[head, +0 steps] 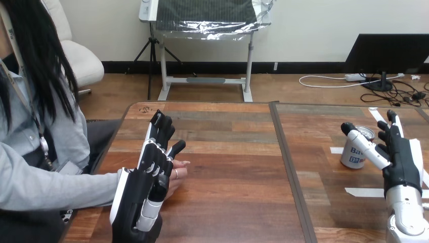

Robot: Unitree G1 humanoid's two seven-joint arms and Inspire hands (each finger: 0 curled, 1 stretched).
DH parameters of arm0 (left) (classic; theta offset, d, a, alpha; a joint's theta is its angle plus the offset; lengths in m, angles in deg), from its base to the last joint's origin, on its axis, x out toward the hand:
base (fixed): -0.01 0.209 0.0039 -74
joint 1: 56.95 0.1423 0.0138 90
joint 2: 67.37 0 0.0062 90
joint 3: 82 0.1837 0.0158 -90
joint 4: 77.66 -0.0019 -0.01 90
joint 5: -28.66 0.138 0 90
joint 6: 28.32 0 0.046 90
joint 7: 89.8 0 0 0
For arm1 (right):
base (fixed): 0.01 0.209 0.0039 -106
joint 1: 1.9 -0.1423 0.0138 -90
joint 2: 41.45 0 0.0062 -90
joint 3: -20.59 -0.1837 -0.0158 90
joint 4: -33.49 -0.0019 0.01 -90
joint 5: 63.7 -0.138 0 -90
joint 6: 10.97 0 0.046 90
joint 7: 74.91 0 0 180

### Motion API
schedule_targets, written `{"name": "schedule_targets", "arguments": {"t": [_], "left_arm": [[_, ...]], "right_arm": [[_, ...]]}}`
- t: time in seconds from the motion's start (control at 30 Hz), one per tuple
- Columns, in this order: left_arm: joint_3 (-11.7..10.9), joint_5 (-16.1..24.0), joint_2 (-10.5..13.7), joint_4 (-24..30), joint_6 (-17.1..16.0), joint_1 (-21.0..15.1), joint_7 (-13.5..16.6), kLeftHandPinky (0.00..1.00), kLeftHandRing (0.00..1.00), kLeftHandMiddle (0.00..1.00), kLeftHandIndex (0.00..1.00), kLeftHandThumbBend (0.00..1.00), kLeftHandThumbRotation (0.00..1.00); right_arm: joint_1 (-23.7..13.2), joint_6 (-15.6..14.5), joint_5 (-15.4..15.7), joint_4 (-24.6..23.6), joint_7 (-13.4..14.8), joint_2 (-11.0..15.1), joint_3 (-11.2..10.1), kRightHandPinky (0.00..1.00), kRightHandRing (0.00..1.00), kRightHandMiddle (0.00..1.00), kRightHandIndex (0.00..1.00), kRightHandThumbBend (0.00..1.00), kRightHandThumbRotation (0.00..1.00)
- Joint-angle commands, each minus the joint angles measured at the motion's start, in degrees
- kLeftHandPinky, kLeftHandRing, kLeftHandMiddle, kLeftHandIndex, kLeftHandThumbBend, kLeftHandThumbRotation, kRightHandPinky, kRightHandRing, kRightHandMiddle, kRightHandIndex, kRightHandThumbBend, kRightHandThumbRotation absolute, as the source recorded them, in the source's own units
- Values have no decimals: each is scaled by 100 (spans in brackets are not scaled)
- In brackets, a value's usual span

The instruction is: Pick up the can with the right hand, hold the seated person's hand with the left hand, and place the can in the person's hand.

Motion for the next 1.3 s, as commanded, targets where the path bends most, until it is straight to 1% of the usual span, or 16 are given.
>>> {"name": "schedule_targets", "arguments": {"t": [0.0,0.2,0.43,0.5,0.6,0.93,1.27], "left_arm": [[-49,-49,0,17,-2,-390,-30,90,99,100,100,100,85],[-54,-70,4,-11,-17,-407,-52,90,98,100,100,100,85],[-55,-107,14,-4,8,-416,-92,90,98,100,100,100,86],[-56,-121,11,2,14,-418,-105,90,98,100,100,100,86],[-61,-133,19,-3,13,-427,-132,90,99,100,100,100,86],[-87,-200,15,-18,49,-462,-200,91,98,100,100,100,85],[-103,-249,12,7,108,-465,-250,91,98,100,100,100,85]], "right_arm": [[-536,-63,96,14,63,196,96,93,95,94,100,100,55],[-565,-166,100,46,19,200,84,93,95,94,100,100,55],[-610,-311,117,83,13,211,120,93,95,94,99,100,54],[-619,-336,123,89,17,213,129,93,95,93,99,100,54],[-644,-408,211,110,93,237,203,92,94,93,99,100,54],[-724,-598,227,149,75,240,213,92,94,92,99,100,53],[-795,-742,313,184,108,248,265,91,93,92,99,100,55]]}}
